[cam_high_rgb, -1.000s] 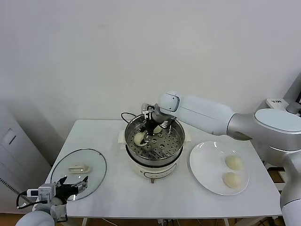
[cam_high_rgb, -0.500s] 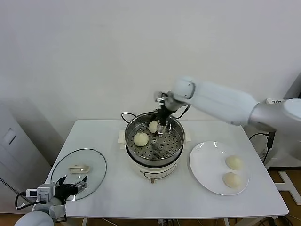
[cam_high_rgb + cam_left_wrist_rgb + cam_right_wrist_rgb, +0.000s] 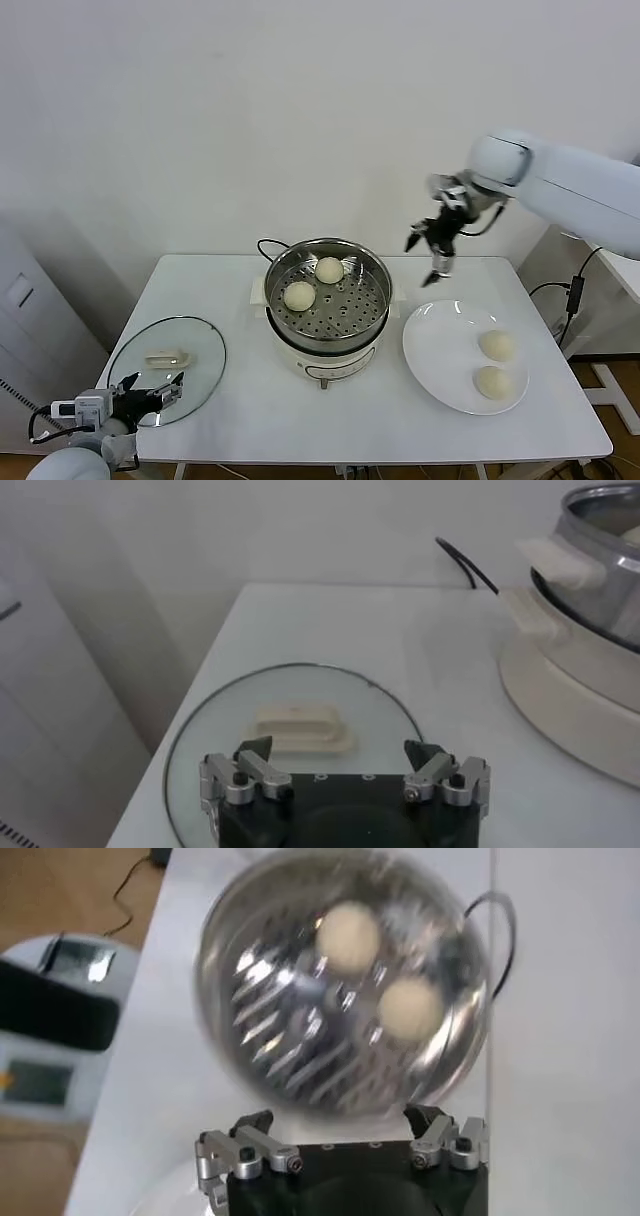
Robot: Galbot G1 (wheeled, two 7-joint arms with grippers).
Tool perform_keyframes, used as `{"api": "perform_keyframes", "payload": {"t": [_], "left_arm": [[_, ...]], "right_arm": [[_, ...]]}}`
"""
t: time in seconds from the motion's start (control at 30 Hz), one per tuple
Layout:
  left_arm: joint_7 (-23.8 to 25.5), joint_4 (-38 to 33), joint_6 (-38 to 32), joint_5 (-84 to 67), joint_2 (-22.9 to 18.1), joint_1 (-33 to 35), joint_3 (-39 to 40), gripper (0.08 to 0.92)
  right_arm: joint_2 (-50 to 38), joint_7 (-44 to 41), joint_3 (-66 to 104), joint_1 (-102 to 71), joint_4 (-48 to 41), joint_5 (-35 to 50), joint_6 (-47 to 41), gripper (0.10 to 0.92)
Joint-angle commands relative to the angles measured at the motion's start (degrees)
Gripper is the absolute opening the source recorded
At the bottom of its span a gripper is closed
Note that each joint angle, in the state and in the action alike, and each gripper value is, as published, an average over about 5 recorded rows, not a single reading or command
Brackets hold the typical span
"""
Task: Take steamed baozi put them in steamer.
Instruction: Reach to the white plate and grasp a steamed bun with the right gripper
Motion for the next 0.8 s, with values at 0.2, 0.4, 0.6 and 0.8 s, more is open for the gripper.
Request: {"api": "perform_keyframes", "payload": {"t": [0.2, 0.4, 0.6, 0.8], "left_arm": [[-0.43, -0.94, 0.51, 0.10, -0.12, 0.34, 0.19, 0.823], [-0.65, -1.47, 0.74, 0.35, -0.16, 0.40, 0.36, 0.823], [-0.74, -1.08, 0.81, 0.36, -0.08, 0.07, 0.42, 0.823], [-0.73, -0.84, 0.79, 0.34, -0.08, 0.05, 0.41, 0.823]], "right_arm": [[-14.33, -2.74, 8.60, -16.07, 3.41, -15.48, 6.46, 0.823], [-14.71, -2.01, 17.83, -27.89, 2.28, -19.67, 7.59, 0.823], [-13.69, -0.59, 23.99, -35.55, 0.34, -22.56, 8.35, 0.823], [-12.84, 1.45, 28.31, -40.10, -1.40, -25.34, 8.39, 0.823]]}}
